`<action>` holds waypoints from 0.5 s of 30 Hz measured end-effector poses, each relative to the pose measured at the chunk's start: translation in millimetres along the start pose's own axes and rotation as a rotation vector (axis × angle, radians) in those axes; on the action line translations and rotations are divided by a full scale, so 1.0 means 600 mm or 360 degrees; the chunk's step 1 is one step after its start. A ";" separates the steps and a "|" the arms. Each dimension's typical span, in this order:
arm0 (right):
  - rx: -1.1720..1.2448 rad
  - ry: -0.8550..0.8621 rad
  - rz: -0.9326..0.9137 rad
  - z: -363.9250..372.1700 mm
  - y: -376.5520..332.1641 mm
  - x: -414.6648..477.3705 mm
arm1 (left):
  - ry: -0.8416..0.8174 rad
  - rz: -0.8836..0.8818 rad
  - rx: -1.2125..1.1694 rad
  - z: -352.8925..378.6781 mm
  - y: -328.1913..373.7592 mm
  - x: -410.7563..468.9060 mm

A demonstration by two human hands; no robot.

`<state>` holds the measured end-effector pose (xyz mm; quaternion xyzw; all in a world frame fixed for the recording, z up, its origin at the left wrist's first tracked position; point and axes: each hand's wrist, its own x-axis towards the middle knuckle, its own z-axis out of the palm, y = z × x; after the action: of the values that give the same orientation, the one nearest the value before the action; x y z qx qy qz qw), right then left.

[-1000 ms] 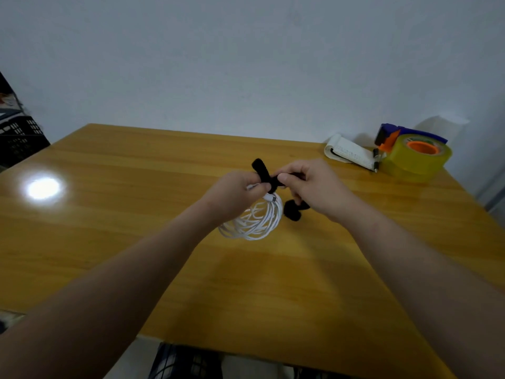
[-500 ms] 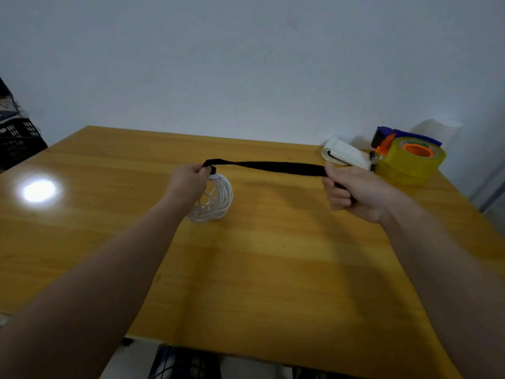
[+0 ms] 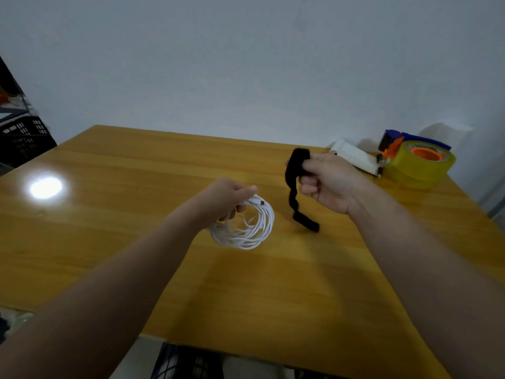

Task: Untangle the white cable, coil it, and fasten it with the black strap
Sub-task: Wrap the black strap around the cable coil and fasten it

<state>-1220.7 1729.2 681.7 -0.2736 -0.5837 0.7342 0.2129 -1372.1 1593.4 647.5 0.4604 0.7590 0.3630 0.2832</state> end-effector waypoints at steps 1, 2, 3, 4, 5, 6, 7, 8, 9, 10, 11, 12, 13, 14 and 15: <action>-0.0031 0.0046 0.0015 0.001 0.001 0.002 | -0.0028 0.0050 -0.0090 0.001 0.003 -0.003; -0.0116 0.0094 0.0015 0.000 0.003 0.006 | -0.0076 0.0111 -0.0172 0.002 0.007 -0.007; -0.0237 0.0134 0.0009 0.001 0.004 0.008 | -0.0135 0.0178 -0.0231 0.004 0.013 -0.011; -0.0362 0.0172 -0.0001 0.002 0.005 0.009 | -0.0201 0.0240 -0.0259 0.006 0.019 -0.015; -0.0445 0.0195 -0.0005 0.002 0.004 0.010 | -0.0275 0.0296 -0.0266 0.008 0.027 -0.018; -0.0488 0.0193 -0.0004 0.003 0.003 0.010 | -0.0352 0.0339 -0.0256 0.010 0.035 -0.021; -0.0500 0.0161 0.0006 0.003 0.000 0.011 | -0.0422 0.0362 -0.0239 0.012 0.044 -0.024; -0.0507 0.0102 0.0025 0.002 -0.003 0.010 | -0.0468 0.0368 -0.0211 0.014 0.050 -0.024; -0.0504 0.0040 0.0038 0.002 -0.007 0.008 | -0.0482 0.0361 -0.0175 0.015 0.053 -0.023; -0.0507 0.0001 0.0037 0.002 -0.010 0.006 | -0.0454 0.0343 -0.0137 0.017 0.053 -0.020; -0.0529 0.0006 0.0013 0.000 -0.013 0.004 | -0.0387 0.0316 -0.0108 0.018 0.051 -0.016; -0.0606 0.0059 -0.0049 -0.003 -0.015 0.002 | -0.0290 0.0285 -0.0096 0.021 0.047 -0.011; -0.0740 0.0131 -0.0149 -0.007 -0.017 0.000 | -0.0181 0.0253 -0.0109 0.022 0.042 -0.007; -0.0886 0.0185 -0.0247 -0.010 -0.018 -0.003 | -0.0078 0.0216 -0.0164 0.023 0.037 -0.003; -0.0982 0.0190 -0.0315 -0.010 -0.018 -0.006 | -0.0001 0.0176 -0.0258 0.024 0.033 -0.001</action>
<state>-1213.8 1733.6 691.6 -0.3097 -0.7888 0.4813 0.2242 -1351.1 1603.5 655.5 0.4772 0.7005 0.4383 0.2992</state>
